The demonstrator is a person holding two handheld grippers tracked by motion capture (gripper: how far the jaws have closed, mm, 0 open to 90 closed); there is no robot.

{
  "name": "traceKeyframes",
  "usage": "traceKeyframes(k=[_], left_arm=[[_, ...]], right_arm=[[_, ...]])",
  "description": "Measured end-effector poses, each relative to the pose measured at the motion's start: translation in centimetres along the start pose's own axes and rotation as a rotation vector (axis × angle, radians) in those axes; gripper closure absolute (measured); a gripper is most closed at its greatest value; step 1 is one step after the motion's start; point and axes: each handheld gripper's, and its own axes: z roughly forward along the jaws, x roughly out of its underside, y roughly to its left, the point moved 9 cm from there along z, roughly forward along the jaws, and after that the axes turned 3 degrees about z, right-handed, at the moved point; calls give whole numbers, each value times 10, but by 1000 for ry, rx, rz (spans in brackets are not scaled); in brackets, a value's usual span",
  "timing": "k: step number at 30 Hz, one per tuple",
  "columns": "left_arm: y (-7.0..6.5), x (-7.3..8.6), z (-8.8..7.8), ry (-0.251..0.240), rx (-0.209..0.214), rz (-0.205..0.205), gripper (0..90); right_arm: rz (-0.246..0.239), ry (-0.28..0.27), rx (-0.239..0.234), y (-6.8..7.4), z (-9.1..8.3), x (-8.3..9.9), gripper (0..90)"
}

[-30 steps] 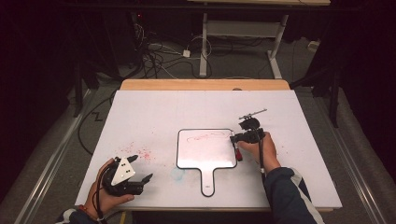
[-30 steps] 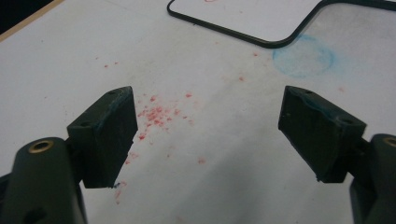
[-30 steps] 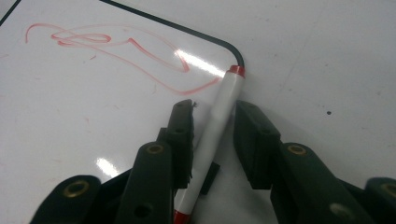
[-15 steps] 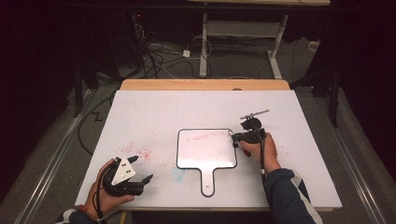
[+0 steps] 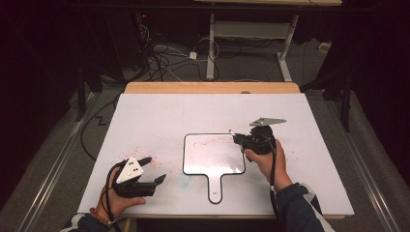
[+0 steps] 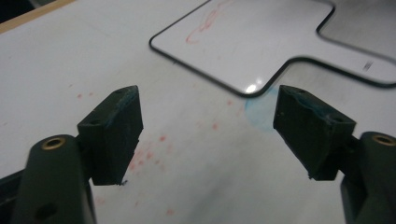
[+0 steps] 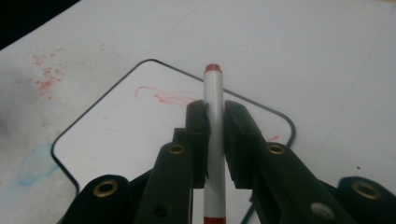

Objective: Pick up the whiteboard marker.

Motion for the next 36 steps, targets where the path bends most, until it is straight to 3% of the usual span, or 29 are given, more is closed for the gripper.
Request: traceKeyframes(k=[6,14,20,30,32,36], left_arm=[[-15,-27,13,-64,82,-40,236],[-40,-56,37,-96,158,-60,248],[-55,-71,55,-119,222,-127,275],[-63,-79,65,-149,280,-218,402],[-66,-82,66,-161,312,-249,431],[-69,-84,70,-163,319,-243,500]], right_arm=[[-35,-55,-50,28,-5,-4,812],[-107,-117,-149,74,-3,-6,812],[-133,-162,-182,100,-1,-6,813],[-127,-238,-201,117,2,-5,813],[-127,-250,-209,120,2,-5,812],[-143,-258,-217,125,3,-4,812]])
